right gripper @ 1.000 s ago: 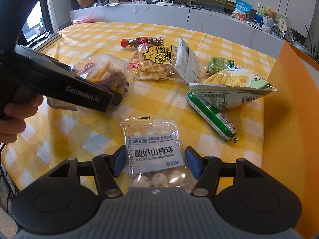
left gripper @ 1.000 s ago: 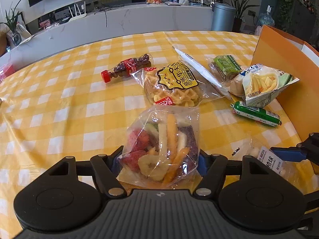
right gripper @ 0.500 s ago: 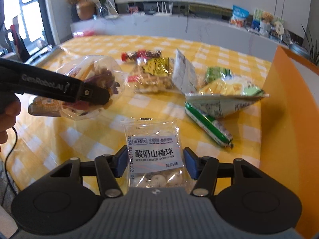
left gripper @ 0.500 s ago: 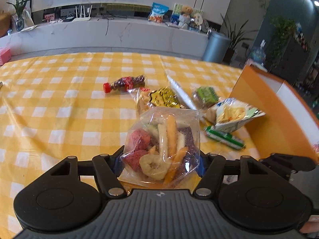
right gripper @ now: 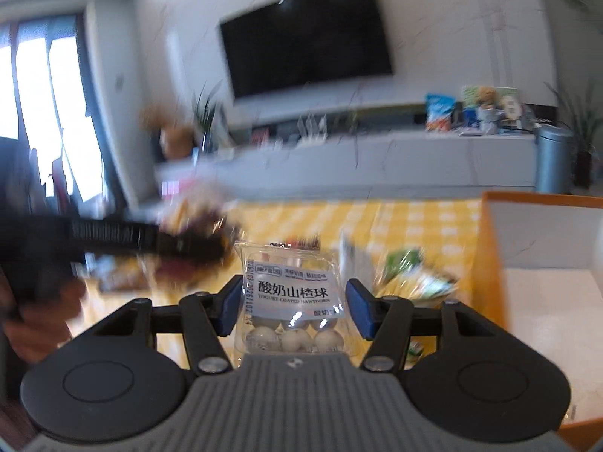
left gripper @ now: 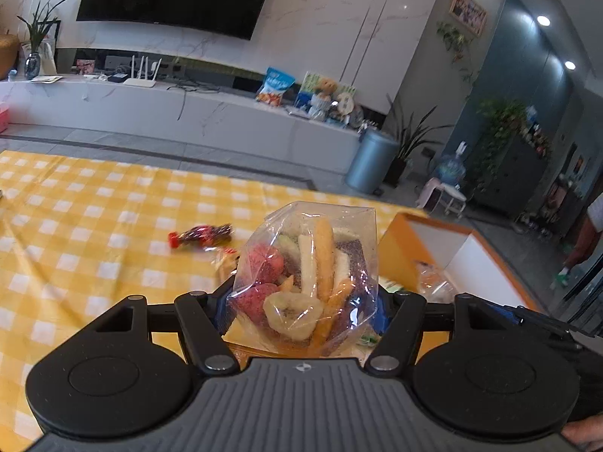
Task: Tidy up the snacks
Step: 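Carry both bags over the orange box while the right gripper opens to drop the ball pack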
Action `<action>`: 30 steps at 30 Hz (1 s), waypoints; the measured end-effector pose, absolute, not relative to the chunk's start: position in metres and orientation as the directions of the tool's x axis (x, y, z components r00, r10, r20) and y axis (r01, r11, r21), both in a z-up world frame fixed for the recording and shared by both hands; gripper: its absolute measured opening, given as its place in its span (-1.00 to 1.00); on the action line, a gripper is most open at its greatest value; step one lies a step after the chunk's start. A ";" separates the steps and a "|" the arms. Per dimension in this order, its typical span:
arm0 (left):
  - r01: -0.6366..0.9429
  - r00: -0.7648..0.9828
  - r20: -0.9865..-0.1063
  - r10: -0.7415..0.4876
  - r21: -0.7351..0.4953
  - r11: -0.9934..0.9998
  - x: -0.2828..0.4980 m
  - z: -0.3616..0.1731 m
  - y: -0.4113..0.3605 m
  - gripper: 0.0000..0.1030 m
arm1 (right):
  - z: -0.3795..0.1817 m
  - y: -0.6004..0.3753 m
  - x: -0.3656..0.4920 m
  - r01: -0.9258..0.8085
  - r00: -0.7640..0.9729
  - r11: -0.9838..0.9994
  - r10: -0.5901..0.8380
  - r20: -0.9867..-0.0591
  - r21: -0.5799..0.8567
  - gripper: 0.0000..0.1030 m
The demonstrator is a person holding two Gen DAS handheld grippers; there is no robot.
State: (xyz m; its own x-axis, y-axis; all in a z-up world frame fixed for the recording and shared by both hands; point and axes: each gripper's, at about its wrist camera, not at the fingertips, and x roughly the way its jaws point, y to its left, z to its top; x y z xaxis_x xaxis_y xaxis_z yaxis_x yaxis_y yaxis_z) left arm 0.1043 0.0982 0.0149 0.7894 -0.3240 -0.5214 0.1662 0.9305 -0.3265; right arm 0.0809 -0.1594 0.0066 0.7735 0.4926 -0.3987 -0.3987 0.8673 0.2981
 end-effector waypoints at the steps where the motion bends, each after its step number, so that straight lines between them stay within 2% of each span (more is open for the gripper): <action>1: 0.175 0.790 -0.514 -0.335 -0.334 0.926 0.104 0.017 0.096 0.47 | 0.011 -0.168 0.082 -0.377 0.778 0.870 0.484 -0.400 0.319 0.10; 6: 0.198 0.772 -0.517 -0.371 -0.360 0.912 0.107 0.019 0.090 0.47 | 0.023 -0.206 0.075 -0.291 0.832 0.893 0.413 -0.371 0.342 0.10; 9: 0.211 0.761 -0.515 -0.395 -0.379 0.901 0.111 0.024 0.085 0.47 | 0.032 -0.235 0.078 -0.181 0.874 0.927 0.306 -0.378 0.330 0.10; 13: 0.253 0.756 -0.496 -0.426 -0.379 0.890 0.114 0.032 0.070 0.47 | 0.031 -0.276 0.085 0.034 0.885 0.946 0.121 -0.449 0.322 0.10; 17: 0.295 0.737 -0.493 -0.462 -0.380 0.876 0.120 0.035 0.049 0.47 | 0.010 -0.299 0.098 0.176 0.841 0.929 0.031 -0.540 0.326 0.10; 20: 0.332 0.700 -0.503 -0.507 -0.398 0.855 0.127 0.033 0.034 0.47 | -0.005 -0.302 0.107 0.231 0.817 0.920 -0.006 -0.577 0.318 0.10; 23: 0.370 0.663 -0.496 -0.561 -0.435 0.821 0.135 0.026 0.026 0.47 | -0.018 -0.296 0.118 0.281 0.788 0.931 -0.085 -0.610 0.233 0.10; 28: 0.366 0.656 -0.523 -0.544 -0.410 0.836 0.144 0.017 0.009 0.47 | -0.029 -0.296 0.123 0.276 0.774 0.937 -0.085 -0.627 0.213 0.11; 30: 0.372 0.644 -0.529 -0.552 -0.413 0.831 0.148 0.014 0.004 0.47 | -0.034 -0.291 0.131 0.305 0.748 0.943 -0.153 -0.645 0.130 0.11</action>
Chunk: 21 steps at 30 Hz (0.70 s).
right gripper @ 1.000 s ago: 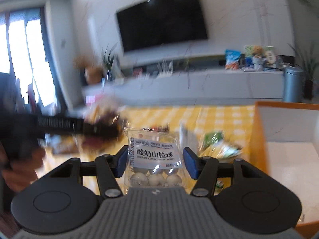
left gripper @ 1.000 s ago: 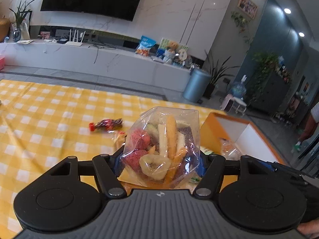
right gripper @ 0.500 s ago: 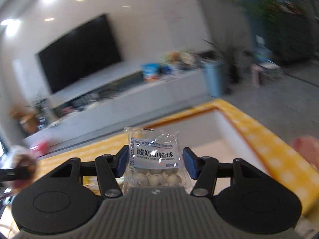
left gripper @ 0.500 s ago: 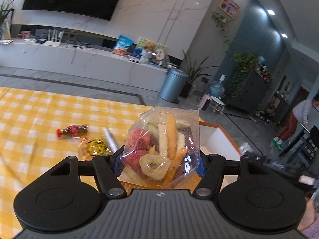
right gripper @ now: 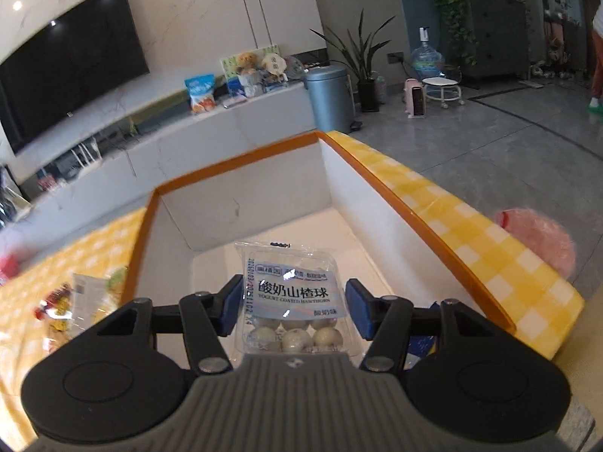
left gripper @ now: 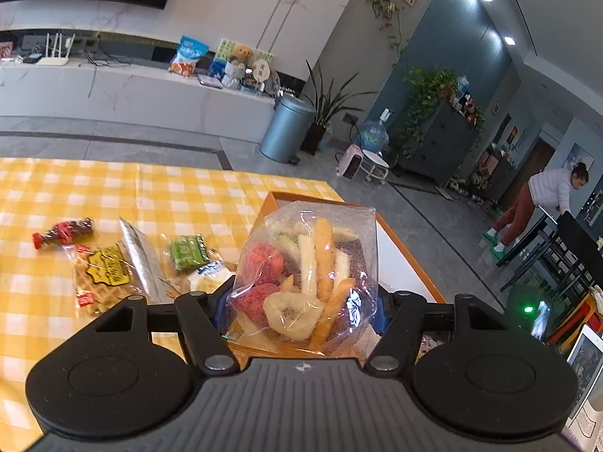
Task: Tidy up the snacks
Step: 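Carry both bags over the orange box while the right gripper opens to drop the ball pack, then open the left gripper to drop the dried-fruit bag into the orange box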
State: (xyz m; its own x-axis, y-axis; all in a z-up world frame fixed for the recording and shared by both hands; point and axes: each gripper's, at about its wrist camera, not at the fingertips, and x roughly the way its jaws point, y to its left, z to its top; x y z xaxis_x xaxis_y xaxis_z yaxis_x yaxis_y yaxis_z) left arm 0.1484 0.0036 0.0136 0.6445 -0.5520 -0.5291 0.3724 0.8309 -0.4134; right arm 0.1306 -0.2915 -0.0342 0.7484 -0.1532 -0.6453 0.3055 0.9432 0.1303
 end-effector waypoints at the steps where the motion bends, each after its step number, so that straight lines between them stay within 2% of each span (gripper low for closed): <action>1: 0.376 0.641 -0.532 -0.553 -0.410 0.831 0.151 0.012 0.001 0.47 | -0.037 -0.288 0.132 0.317 0.739 0.944 -0.188 -0.647 0.087 0.11; 7: 0.386 0.617 -0.560 -0.554 -0.397 0.832 0.162 0.010 -0.018 0.47 | -0.043 -0.288 0.136 0.300 0.724 0.953 -0.196 -0.662 0.045 0.15; 21: 0.440 0.591 -0.581 -0.560 -0.350 0.827 0.162 0.019 -0.050 0.47 | -0.035 -0.287 0.121 0.305 0.769 0.946 -0.180 -0.613 0.105 0.31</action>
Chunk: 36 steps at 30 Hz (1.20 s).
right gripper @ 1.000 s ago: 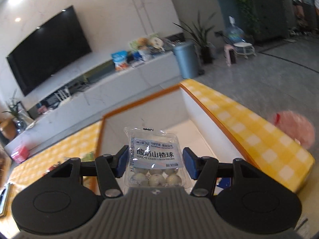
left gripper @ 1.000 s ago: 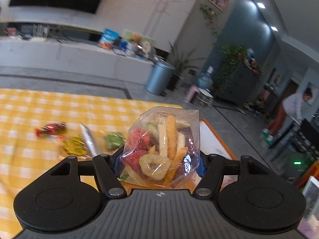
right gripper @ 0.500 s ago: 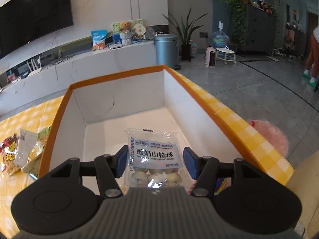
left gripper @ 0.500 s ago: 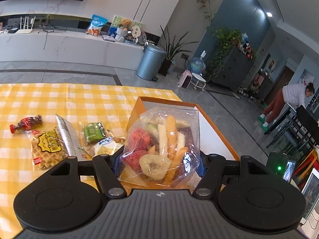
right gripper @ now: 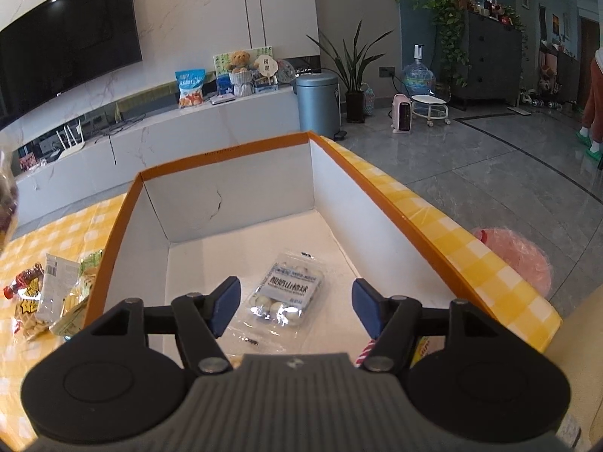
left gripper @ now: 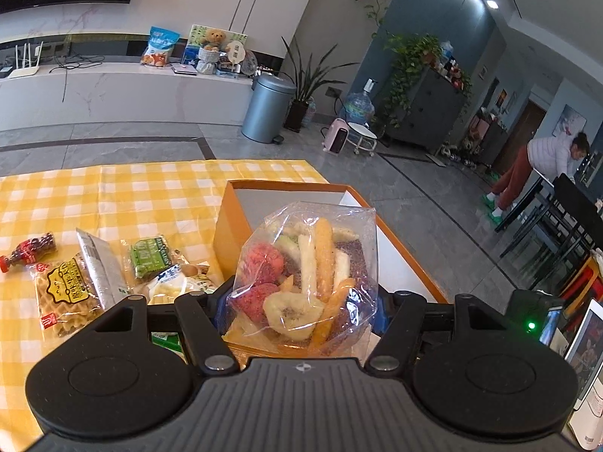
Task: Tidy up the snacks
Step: 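Open the left gripper to drop the dried-fruit bag into the orange box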
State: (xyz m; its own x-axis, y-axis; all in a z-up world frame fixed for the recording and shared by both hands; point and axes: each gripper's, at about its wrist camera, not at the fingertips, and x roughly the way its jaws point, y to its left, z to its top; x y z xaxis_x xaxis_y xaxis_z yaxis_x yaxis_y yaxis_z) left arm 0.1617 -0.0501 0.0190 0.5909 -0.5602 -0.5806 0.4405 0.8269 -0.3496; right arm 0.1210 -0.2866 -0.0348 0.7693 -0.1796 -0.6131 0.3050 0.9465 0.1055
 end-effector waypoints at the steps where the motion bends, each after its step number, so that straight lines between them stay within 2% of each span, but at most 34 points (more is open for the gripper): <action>1: 0.446 0.588 -0.580 -0.564 -0.349 0.824 0.162 0.019 -0.054 0.47 | -0.033 -0.287 0.119 0.314 0.776 0.943 -0.186 -0.603 0.113 0.33; 5: 0.465 0.568 -0.595 -0.569 -0.338 0.818 0.167 0.016 -0.072 0.47 | -0.028 -0.293 0.112 0.364 0.795 0.920 -0.223 -0.565 0.148 0.43; 11: 0.487 0.534 -0.629 -0.565 -0.317 0.813 0.186 0.009 -0.108 0.47 | -0.030 -0.311 0.109 0.410 0.797 0.871 -0.198 -0.571 0.271 0.44; 24: 0.490 0.540 -0.736 -0.408 -0.120 0.863 0.200 -0.023 -0.165 0.47 | -0.031 -0.310 0.108 0.387 0.799 0.889 -0.191 -0.570 0.245 0.52; 33: 0.474 0.522 -0.753 -0.401 -0.135 0.870 0.206 -0.024 -0.165 0.49 | -0.030 -0.308 0.110 0.381 0.798 0.894 -0.190 -0.572 0.235 0.55; 35: 0.483 0.532 -0.751 -0.391 -0.109 0.868 0.205 -0.021 -0.164 0.71 | -0.031 -0.307 0.109 0.379 0.800 0.894 -0.187 -0.570 0.240 0.55; 36: 0.488 0.539 -0.749 -0.386 -0.096 0.868 0.205 -0.019 -0.164 0.74 | -0.031 -0.307 0.109 0.379 0.801 0.893 -0.186 -0.569 0.242 0.55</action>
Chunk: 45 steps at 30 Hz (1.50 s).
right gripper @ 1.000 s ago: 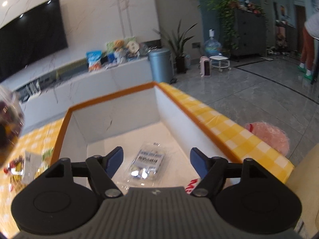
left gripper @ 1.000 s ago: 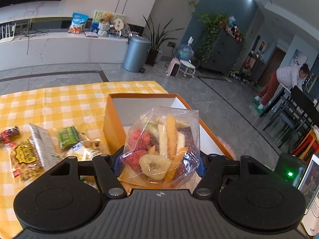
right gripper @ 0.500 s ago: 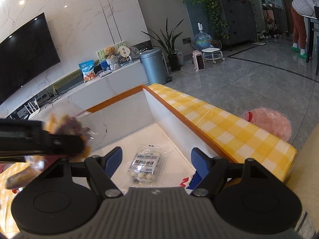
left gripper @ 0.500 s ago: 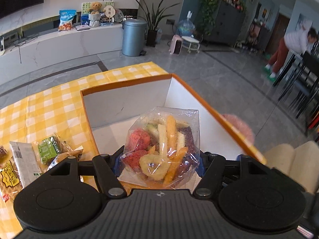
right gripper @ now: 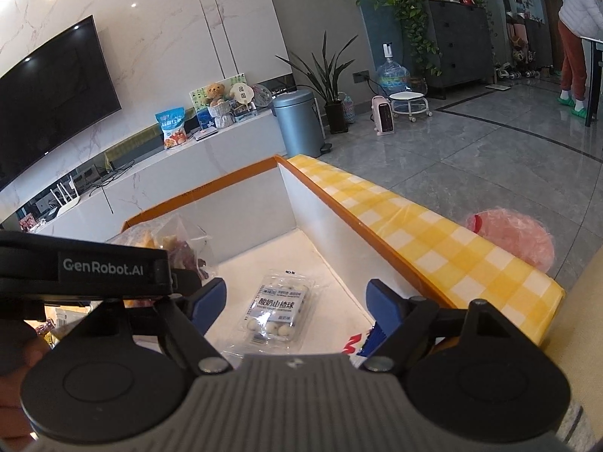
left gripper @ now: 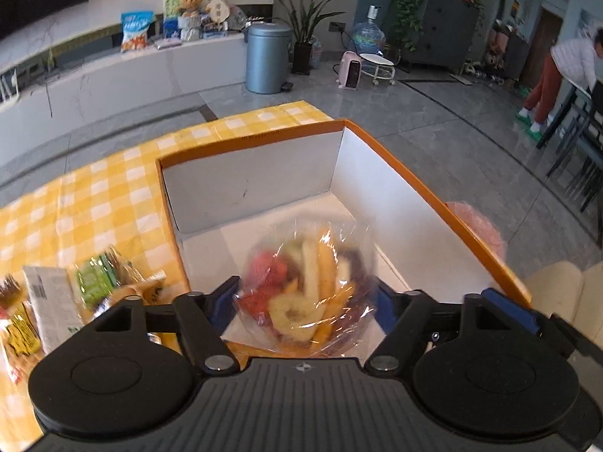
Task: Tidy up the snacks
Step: 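Open the left gripper to drop the dried-fruit bag into the orange box, then move both empty grippers back toward the snacks on the table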
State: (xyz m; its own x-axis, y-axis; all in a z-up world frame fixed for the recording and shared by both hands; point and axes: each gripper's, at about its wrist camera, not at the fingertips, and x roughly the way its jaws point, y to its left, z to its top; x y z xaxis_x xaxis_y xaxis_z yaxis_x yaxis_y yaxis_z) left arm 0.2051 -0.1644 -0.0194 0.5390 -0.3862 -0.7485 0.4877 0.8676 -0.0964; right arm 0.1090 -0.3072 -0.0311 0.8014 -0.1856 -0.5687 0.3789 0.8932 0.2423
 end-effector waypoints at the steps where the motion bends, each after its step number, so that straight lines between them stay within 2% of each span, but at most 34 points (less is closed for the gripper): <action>1: 0.482 0.554 -0.740 -0.382 -0.089 0.872 0.203 -0.017 -0.164 0.75 | -0.031 -0.307 0.109 0.379 0.802 0.893 -0.185 -0.568 0.244 0.55; 4: 0.451 0.588 -0.712 -0.383 -0.105 0.886 0.200 -0.007 -0.155 0.86 | -0.031 -0.307 0.108 0.379 0.802 0.893 -0.185 -0.568 0.244 0.56; 10: 0.408 0.619 -0.678 -0.397 -0.154 0.900 0.197 0.015 -0.137 0.86 | -0.031 -0.306 0.108 0.378 0.803 0.893 -0.185 -0.566 0.245 0.59; 18: 0.384 0.671 -0.640 -0.375 -0.133 0.914 0.180 0.041 -0.107 0.86 | -0.031 -0.307 0.107 0.385 0.805 0.888 -0.191 -0.561 0.250 0.61; 24: 0.342 0.739 -0.592 -0.323 -0.084 0.936 0.162 0.063 -0.069 0.86 | -0.029 -0.308 0.102 0.400 0.811 0.876 -0.202 -0.549 0.268 0.61; 29: 0.236 0.770 -0.599 -0.218 -0.051 0.971 0.146 0.068 -0.022 0.86 | -0.028 -0.308 0.100 0.415 0.813 0.865 -0.215 -0.541 0.281 0.62; 35: 0.046 0.800 -0.596 -0.073 -0.060 0.997 0.129 0.057 0.043 0.86 | -0.017 -0.301 0.085 0.370 0.870 0.876 -0.209 -0.447 0.308 0.62; 38: -0.064 0.792 -0.611 -0.005 -0.092 0.994 0.121 0.042 0.074 0.86 | -0.002 -0.286 0.076 0.314 0.910 0.903 -0.198 -0.365 0.293 0.62; 41: -0.110 0.763 -0.647 -0.001 -0.131 0.985 0.120 0.023 0.101 0.86 | 0.014 -0.266 0.067 0.224 0.945 0.929 -0.132 -0.300 0.294 0.72; 45: -0.192 0.739 -0.673 0.037 -0.158 0.969 0.121 0.012 0.126 0.86 | 0.033 -0.230 0.060 0.099 0.965 0.943 -0.013 -0.262 0.317 0.74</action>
